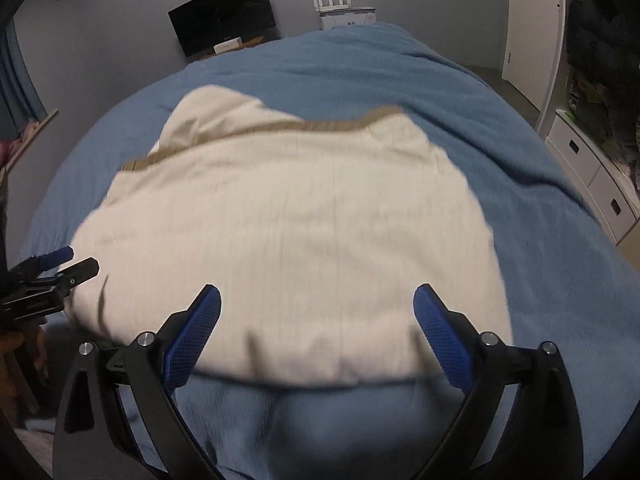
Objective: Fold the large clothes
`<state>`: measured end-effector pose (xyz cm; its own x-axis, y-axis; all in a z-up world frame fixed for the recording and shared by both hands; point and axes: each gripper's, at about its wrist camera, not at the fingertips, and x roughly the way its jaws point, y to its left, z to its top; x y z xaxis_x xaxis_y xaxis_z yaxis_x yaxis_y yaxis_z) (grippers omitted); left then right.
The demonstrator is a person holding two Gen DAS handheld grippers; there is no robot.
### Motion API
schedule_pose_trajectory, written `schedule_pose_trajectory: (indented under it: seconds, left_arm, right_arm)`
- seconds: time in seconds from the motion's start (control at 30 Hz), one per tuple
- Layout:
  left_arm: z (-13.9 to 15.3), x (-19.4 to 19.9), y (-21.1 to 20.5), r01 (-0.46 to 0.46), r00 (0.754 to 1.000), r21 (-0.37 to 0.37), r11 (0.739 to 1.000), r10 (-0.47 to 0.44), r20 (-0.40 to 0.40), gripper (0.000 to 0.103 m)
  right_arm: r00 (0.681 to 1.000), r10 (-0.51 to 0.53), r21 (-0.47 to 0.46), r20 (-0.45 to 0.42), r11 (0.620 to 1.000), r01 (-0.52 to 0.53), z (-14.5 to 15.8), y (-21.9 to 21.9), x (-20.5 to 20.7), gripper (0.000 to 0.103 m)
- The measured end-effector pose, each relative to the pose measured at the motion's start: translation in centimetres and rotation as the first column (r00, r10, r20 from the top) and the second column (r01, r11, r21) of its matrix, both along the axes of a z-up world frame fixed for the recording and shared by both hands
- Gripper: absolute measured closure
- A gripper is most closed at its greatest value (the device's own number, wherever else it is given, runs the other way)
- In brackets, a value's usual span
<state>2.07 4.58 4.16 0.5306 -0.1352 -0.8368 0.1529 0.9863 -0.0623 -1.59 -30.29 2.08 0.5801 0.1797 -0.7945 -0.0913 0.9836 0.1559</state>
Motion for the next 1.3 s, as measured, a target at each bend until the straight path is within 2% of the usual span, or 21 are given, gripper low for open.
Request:
schedule_pose_trajectory:
  seconds: [0.13,0.27,0.37,0.43,0.53,0.6,0.67,0.8,1.0,1.2,1.3]
  left_arm:
    - [-1.8,-0.3,-0.9,0.010,1.000,0.015,1.000,-0.009,-0.025,0.007]
    - [-3.0,-0.1,-0.6,0.021,1.000,0.045,0.999,-0.021,-0.005,0.005]
    - [-3.5,0.0,-0.2,0.004,1.000,0.059,0.998,-0.003,-0.009,0.005]
    - [-3.6,0.0,0.5,-0.024,1.000,0.057,0.998,0.025,-0.019,0.005]
    - [-3.8,0.0,2.2,-0.094,0.995,0.048,0.994,0.096,-0.041,0.005]
    - [-3.8,-0.1,3.1,-0.138,0.989,0.049,0.989,0.140,-0.051,0.005]
    - [-4.0,-0.1,4.3,-0.185,0.980,0.041,0.982,0.188,-0.066,0.005]
    - [-4.0,-0.1,5.0,-0.217,0.973,0.035,0.976,0.219,-0.071,0.005]
    - [-2.7,-1.2,5.6,-0.243,0.970,-0.022,0.970,0.242,-0.010,0.007]
    - [-1.4,-2.6,6.3,-0.296,0.955,-0.016,0.955,0.296,0.030,0.007]
    - [-1.1,-2.9,7.2,-0.331,0.943,-0.039,0.943,0.332,0.020,0.007]
  right_arm:
    - [0.999,0.039,-0.051,0.030,0.998,-0.038,-1.7,1.2,-0.1,0.010]
    - [0.995,0.079,-0.076,0.066,0.994,-0.074,-3.1,3.2,0.4,0.008]
    - [0.995,0.076,-0.091,0.068,0.993,-0.070,-3.8,3.0,0.7,0.008]
    - [0.998,0.032,-0.105,0.045,0.994,-0.027,-4.0,1.8,0.5,0.008]
    - [0.996,-0.089,-0.123,0.001,0.988,0.089,-4.4,-1.0,0.9,0.008]
    - [0.979,-0.198,-0.100,-0.040,0.976,0.194,-4.8,-3.6,1.1,0.008]
    - [0.963,-0.260,-0.051,-0.077,0.965,0.257,-5.2,-5.3,1.4,0.008]
    - [0.961,-0.267,-0.062,-0.077,0.963,0.262,-5.3,-5.2,1.6,0.008]
    - [0.966,-0.259,-0.077,-0.017,0.963,0.257,-3.8,-4.4,-0.3,0.008]
    - [0.956,-0.289,-0.076,0.051,0.953,0.292,-1.8,-5.2,-2.2,0.008]
    - [0.948,-0.313,-0.059,0.050,0.947,0.316,-1.4,-5.9,-2.9,0.008]
